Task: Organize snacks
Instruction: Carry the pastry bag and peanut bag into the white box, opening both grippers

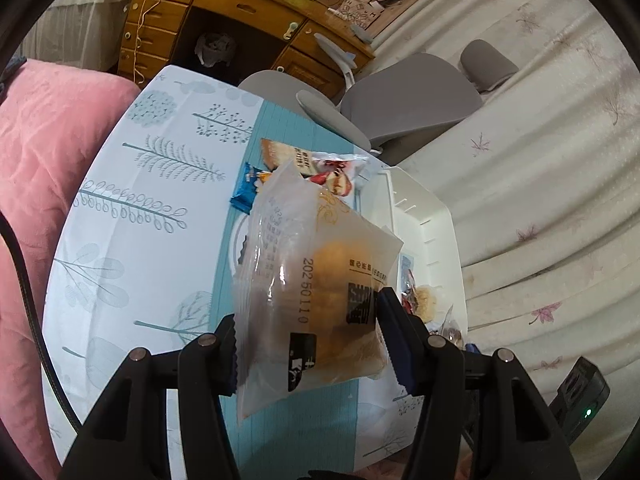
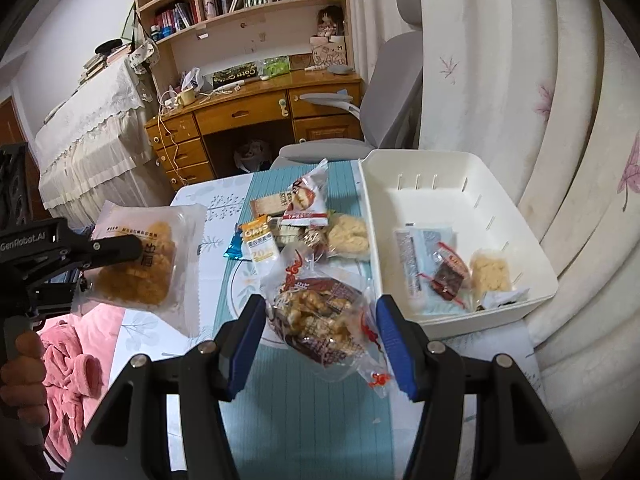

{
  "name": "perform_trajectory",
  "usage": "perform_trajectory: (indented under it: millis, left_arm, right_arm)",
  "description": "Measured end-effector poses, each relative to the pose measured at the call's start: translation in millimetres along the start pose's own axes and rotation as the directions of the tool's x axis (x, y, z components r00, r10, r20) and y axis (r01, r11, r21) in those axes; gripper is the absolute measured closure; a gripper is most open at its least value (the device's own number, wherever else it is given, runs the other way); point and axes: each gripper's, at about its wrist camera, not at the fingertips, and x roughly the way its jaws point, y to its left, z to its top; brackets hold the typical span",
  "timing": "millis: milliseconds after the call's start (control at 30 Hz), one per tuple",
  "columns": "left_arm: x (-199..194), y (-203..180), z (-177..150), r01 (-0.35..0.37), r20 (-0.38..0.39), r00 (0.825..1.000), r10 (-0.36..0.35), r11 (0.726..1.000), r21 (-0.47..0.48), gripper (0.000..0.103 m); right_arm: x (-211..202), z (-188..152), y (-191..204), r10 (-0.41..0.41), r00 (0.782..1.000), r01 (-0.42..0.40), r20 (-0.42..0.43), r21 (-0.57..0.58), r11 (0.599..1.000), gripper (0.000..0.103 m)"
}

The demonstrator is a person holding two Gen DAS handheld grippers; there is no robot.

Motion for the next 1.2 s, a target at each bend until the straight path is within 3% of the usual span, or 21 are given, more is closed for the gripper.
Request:
perform_trajectory:
  millis: [233, 567, 1067, 1200]
  left_arm:
    - [7.8, -44.0, -16.6, -0.021, 0.040, 0.999, 0.021, 1.000, -0.004, 0.048]
    - [34.0, -109.0, -30.5, 0.023, 0.103, 0.994, -0.025, 1.000, 0.020, 0.075]
    - [93.6, -171.5, -54.0, 0.023, 0.055, 0.998, -0.026, 0.999, 0.043, 0.076]
    - [105.4, -180.6, -57.6, 0.014, 0.030, 0.999, -0.015, 0.999, 0.052, 0.076]
  right_arm:
    - [-2.6, 15.0, -38.6, 0.050, 0.998, -0.050, 0.022, -0.030, 0.998, 0.046]
    - [-1.6, 29.8, -95.3, 0.112, 0.993, -0.109, 0.031, -0.100, 0.989, 0.045]
    - [16.9, 45.1, -169.5, 0.107, 0.994, -0.104, 0.015, -0.162, 0.981, 0.044]
    - [22.2, 47.0, -184.8, 0.088, 0.996, -0.086, 0.006, -0.155, 0.984, 0.039]
